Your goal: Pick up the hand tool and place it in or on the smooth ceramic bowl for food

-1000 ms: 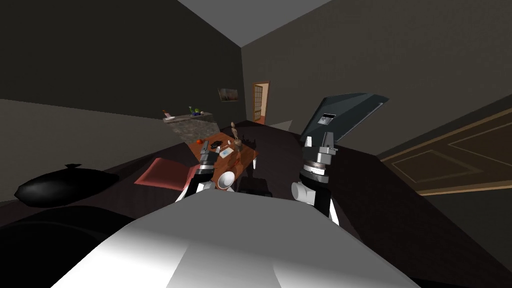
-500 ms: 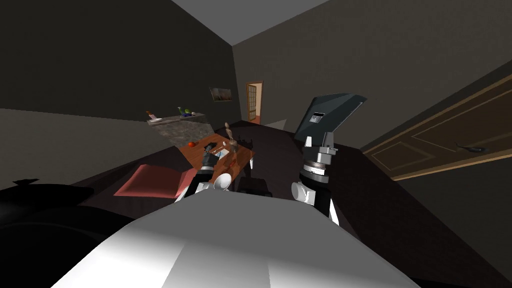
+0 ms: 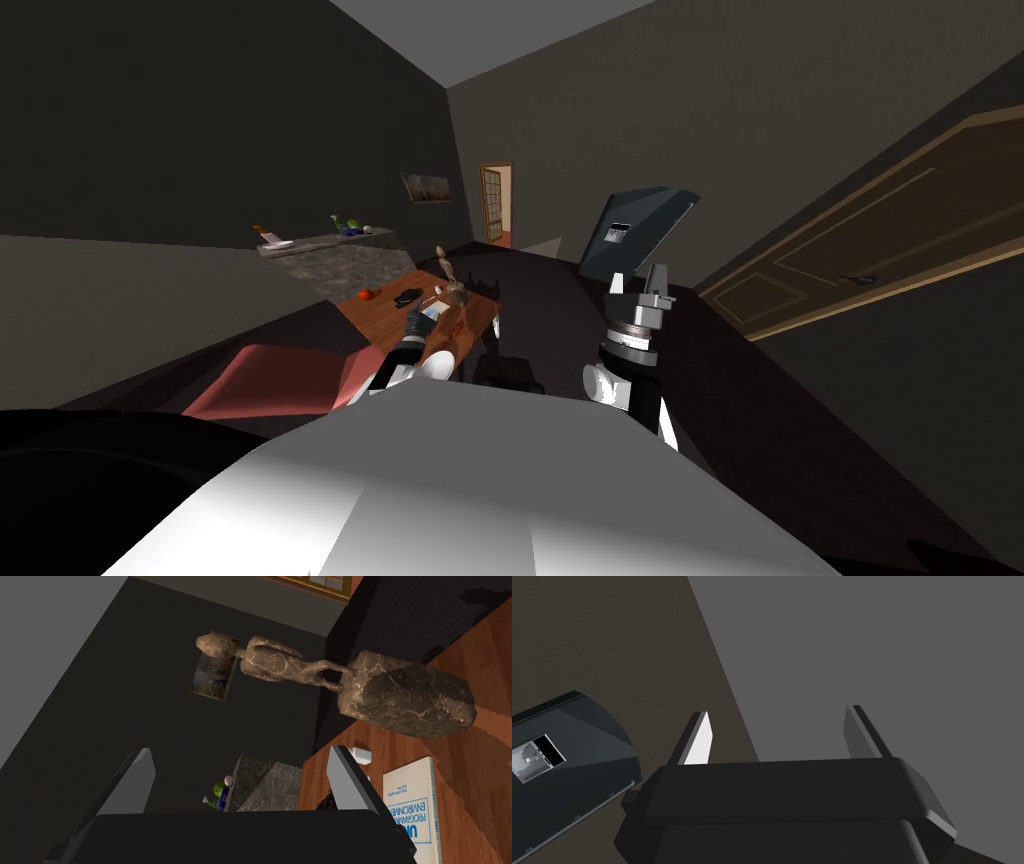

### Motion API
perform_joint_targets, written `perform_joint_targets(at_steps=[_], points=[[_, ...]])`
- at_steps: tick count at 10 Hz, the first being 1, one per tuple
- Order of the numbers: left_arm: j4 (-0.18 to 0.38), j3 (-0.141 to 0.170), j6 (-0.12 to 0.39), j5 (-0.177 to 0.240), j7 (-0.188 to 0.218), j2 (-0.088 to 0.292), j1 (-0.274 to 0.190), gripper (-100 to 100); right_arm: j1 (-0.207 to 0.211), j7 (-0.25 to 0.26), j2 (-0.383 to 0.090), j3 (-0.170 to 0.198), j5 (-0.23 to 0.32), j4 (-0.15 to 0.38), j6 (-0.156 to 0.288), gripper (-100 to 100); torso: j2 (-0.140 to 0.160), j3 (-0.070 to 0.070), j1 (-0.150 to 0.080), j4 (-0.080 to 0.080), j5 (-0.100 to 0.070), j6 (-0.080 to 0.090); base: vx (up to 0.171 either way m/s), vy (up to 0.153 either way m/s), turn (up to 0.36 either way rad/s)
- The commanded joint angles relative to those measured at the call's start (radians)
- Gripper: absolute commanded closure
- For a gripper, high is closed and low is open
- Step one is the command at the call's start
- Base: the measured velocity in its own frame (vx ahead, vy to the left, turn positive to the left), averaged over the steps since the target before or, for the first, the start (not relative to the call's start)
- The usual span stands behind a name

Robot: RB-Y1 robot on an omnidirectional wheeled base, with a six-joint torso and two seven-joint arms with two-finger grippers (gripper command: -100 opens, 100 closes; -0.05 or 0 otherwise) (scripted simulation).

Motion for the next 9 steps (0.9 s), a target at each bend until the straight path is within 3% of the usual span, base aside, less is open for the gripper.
perform_joint_targets(at_steps=[1,2,5,6,9], points=[[0.050,0.013,0.049,0.022,0.017,0.007,-0.020,-100,0.000,0.000,0.000,0.000,0.000,0.000,0.000,0,0.000,0.000,0.000,0.000,0.000,0.000,0.009,-0.045,-0.170],[0.056,0.013,0.049,0.022,0.017,0.007,-0.020,-100,0.000,0.000,0.000,0.000,0.000,0.000,0.000,0,0.000,0.000,-0.001,0.000,0.000,0.000,0.007,-0.038,-0.075],[0.145,0.041,0.129,0.068,0.055,0.033,-0.056,-100,0.000,0.000,0.000,0.000,0.000,0.000,0.000,0,0.000,0.000,-0.001,0.000,0.000,0.000,0.002,-0.039,-0.137],[0.153,0.041,0.129,0.068,0.055,0.033,-0.056,-100,0.000,0.000,0.000,0.000,0.000,0.000,0.000,0,0.000,0.000,-0.001,0.000,0.000,0.000,0.014,-0.032,-0.085],[0.243,0.070,0.211,0.119,0.090,0.064,-0.097,-100,0.000,0.000,0.000,0.000,0.000,0.000,0.000,0,-0.001,0.000,0.000,0.000,0.000,0.000,0.016,-0.038,-0.136]])
